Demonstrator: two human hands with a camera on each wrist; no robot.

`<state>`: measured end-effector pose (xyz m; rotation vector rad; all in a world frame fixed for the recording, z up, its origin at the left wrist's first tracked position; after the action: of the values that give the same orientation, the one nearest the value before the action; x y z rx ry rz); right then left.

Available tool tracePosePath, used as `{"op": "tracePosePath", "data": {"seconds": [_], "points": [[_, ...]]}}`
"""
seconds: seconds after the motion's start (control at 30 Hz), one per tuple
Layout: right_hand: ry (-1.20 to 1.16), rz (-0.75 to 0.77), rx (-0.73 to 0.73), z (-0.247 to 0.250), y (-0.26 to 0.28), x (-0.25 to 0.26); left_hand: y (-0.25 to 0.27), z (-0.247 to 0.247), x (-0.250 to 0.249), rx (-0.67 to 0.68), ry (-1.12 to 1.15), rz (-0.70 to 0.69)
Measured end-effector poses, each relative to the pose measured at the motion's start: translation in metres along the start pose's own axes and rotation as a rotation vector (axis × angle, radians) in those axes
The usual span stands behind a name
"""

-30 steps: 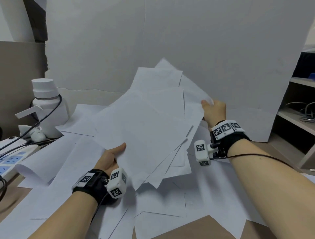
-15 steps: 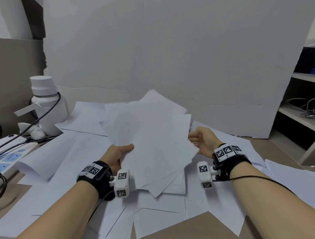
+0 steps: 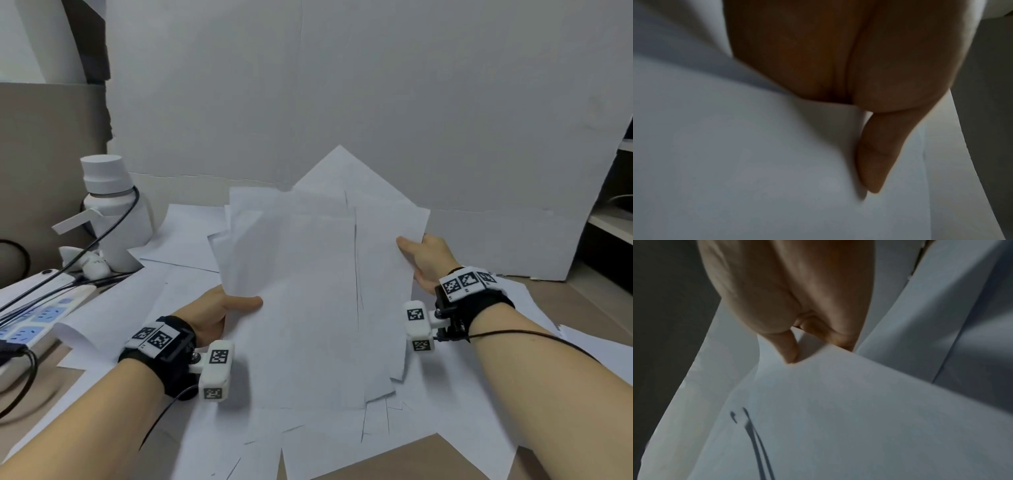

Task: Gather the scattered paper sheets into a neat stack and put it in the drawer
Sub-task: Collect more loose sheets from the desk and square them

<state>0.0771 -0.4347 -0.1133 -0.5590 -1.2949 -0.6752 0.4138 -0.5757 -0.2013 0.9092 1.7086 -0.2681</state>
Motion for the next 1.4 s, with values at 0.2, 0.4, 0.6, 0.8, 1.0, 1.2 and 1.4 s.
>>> {"op": "tracePosePath", "data": {"seconds": [0.2, 0.4, 0.6, 0.8, 1.0, 1.2, 1.4], "points": [[0.200, 0.169, -0.155, 0.001, -0.002, 0.026, -0.004, -0.006, 0.009, 0.012, -0.044, 0.053], [0.313, 0.131, -0.235, 0.037, -0.010, 0.017, -0.008, 0.014, 0.008, -0.055, 0.012, 0.025], [0.404, 0.074, 0.025, 0.019, -0.008, -0.005, -0.005, 0.014, -0.002, -0.066, 0.068, 0.030], [0.315, 0.076, 0.075, -0.031, 0.010, 0.003, -0.010, -0.017, 0.003, 0.002, 0.025, 0.048], [0.147, -0.026, 0.049, -0.067, 0.007, -0.016, -0.025, -0.029, 0.012, -0.052, -0.114, 0.018], [0.402, -0.125, 0.067, -0.048, 0.009, -0.031, -0.020, -0.013, -0.014, -0.110, -0.287, -0.135], [0.216, -0.089, 0.270, -0.054, 0.021, -0.017, -0.010, -0.022, -0.059, -0.039, -0.095, -0.320]]}}
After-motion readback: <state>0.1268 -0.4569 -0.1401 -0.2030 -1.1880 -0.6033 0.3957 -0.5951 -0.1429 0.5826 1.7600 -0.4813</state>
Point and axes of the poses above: each hand's wrist, its own y-axis away from the middle knuckle, its own z-axis out of the back of the hand, x = y × z, the point moved 10 cm from there along -y, towards the middle knuckle, and after that the axes turned 10 degrees about y, right-handed, at the moved point
